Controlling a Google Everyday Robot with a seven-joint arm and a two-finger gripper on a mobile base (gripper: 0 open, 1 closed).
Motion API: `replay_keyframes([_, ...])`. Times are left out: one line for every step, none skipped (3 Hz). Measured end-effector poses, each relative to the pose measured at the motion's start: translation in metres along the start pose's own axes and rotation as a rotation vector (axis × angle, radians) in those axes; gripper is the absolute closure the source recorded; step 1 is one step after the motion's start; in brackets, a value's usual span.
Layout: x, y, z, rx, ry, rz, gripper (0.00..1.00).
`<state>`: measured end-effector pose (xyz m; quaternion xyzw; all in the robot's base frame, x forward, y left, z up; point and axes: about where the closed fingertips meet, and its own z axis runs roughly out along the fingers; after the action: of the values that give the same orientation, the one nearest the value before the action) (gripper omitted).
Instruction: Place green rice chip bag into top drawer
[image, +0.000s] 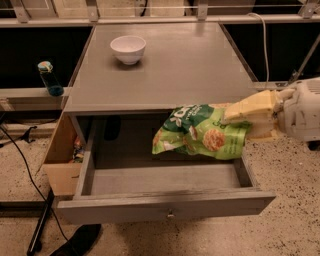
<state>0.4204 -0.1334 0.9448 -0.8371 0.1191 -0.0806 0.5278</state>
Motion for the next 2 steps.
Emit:
replay_keyframes([-0.014, 0.015, 0.010, -0.024, -0.049, -0.047, 1.00])
replay_keyframes([-0.015, 0.028, 0.023, -0.042, -0.066, -0.075, 1.00])
